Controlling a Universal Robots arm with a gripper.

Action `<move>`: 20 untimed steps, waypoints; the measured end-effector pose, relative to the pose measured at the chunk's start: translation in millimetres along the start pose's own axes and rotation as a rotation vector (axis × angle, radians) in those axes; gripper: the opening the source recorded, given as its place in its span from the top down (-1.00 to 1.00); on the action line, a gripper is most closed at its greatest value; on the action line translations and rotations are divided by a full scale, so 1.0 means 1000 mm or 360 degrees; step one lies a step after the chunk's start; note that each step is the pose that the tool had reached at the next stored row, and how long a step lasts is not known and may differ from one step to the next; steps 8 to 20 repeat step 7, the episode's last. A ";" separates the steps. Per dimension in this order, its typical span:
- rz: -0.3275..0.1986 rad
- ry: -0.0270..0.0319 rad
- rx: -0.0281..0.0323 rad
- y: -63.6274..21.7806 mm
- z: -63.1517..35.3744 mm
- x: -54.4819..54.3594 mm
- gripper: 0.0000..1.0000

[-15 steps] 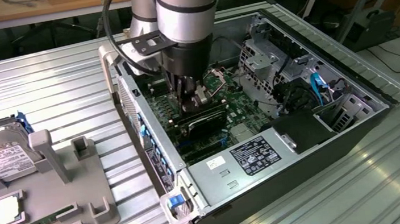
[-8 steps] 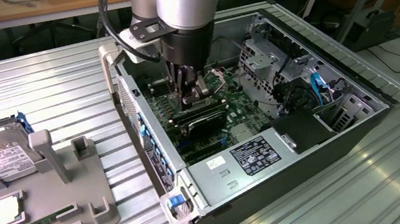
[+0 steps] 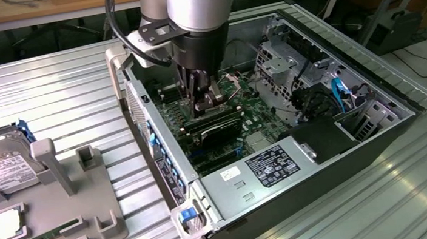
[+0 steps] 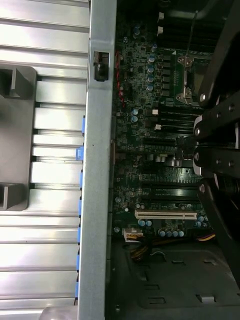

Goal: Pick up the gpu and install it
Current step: 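Press down on the gpu until it lock into place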

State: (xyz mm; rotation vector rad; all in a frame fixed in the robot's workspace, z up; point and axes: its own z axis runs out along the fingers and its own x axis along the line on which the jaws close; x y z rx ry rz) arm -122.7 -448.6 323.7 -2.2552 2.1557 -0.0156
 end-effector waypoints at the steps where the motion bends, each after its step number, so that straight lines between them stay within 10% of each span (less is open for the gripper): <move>1: 0.0000 -0.00001 0.00001 0.0000 0.0000 0.000 0.79; 20: 0.0000 -0.00001 0.00000 0.0000 0.0000 0.000 0.79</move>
